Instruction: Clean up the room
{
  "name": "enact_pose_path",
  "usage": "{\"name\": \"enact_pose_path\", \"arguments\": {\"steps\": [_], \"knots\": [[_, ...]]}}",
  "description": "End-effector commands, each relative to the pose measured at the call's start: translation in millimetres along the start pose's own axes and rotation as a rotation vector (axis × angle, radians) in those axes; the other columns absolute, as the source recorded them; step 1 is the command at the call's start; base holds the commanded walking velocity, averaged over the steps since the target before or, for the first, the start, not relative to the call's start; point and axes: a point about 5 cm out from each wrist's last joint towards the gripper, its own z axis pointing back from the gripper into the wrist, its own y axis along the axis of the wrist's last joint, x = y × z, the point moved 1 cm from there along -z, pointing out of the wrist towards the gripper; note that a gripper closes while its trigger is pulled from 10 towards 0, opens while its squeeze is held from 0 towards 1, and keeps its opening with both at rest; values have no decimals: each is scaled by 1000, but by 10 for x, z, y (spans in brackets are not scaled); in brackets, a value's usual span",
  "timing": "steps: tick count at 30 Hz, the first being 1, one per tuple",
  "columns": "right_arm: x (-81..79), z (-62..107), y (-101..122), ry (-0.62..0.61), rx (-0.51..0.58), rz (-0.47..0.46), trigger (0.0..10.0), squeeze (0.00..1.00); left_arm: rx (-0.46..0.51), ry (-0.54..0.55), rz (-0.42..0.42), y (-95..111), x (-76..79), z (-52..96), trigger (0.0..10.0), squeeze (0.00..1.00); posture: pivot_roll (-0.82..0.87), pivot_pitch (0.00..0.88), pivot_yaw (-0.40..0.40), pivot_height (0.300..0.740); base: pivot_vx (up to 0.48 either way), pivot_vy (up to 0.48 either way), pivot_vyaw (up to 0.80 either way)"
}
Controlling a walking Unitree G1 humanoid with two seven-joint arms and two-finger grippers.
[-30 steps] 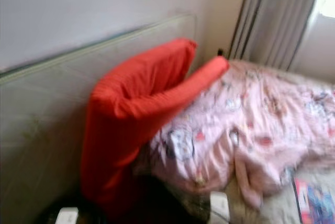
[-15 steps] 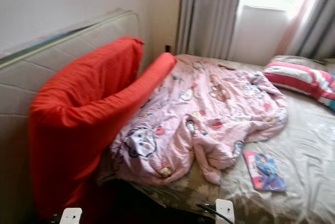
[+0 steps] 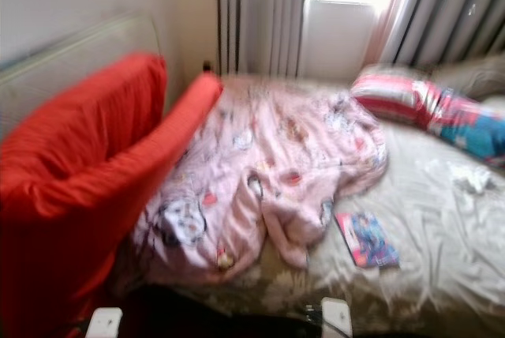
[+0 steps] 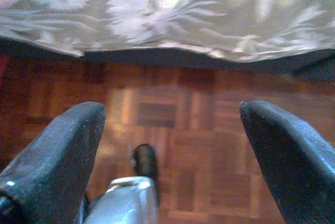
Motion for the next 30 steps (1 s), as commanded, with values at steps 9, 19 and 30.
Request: {"name": "enact_pose_path", "arguments": {"steps": [9,19,30], "knots": [[-18,-1,-2,-2,11,-22,10000,0,-33,9,-25,-91,-33,14,10000,0,15,0,-32,740,0,-315,-84],[-11,-1,7,-3,14,-21,10000,0,-32,10,-21,-87,-18,12,10000,0,18,0,-41,740,0,-312,0],[2,0,15,-4,16,-10,10000,0,-30,10,-2,-88,4,12,10000,0,23,0,-52,740,0,-309,0]]}}
